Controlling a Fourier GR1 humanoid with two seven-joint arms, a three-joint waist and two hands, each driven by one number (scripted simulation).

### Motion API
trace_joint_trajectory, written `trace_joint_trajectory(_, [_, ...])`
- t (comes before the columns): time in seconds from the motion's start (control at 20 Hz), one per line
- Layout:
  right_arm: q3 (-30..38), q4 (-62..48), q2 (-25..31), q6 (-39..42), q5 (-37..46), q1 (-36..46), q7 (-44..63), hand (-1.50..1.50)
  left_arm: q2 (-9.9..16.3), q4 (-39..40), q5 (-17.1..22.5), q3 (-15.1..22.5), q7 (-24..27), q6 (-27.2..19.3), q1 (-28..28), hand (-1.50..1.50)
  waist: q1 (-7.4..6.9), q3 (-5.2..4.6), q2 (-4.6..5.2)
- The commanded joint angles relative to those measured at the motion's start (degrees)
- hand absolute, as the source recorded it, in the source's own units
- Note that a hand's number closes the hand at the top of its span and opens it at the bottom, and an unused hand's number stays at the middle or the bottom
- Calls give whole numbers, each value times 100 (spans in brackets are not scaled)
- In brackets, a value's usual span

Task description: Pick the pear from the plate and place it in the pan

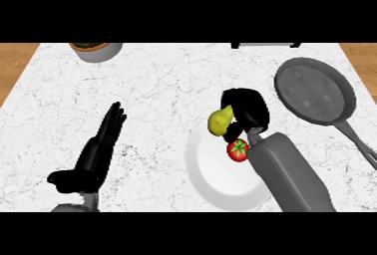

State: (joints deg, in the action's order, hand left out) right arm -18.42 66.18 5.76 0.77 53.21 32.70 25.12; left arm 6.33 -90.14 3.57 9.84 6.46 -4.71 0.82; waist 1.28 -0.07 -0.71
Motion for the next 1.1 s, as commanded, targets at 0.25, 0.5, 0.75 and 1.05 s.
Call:
trace_joint_trajectory(0.25, [1, 2224, -53, -1185, 975, -786, 1259, 150, -27, -252, -36, -12, -256, -65, 53, 0, -16, 8, 25])
trace_joint_trajectory(0.5, [707, 2874, 118, -897, 643, -874, 1501, 150, -26, 65, 50, -117, -56, 152, 156, 0, -77, 6, 56])
trace_joint_trajectory(0.75, [1676, 2244, 331, -1541, 94, -698, 916, 150, -209, -263, -171, 115, -290, -44, 100, 0, -135, 9, 72])
trace_joint_trajectory(1.05, [2344, 586, 670, -2631, -114, -546, -355, 150, -203, 247, -130, -61, 93, 138, 219, 0, -169, 9, 95])
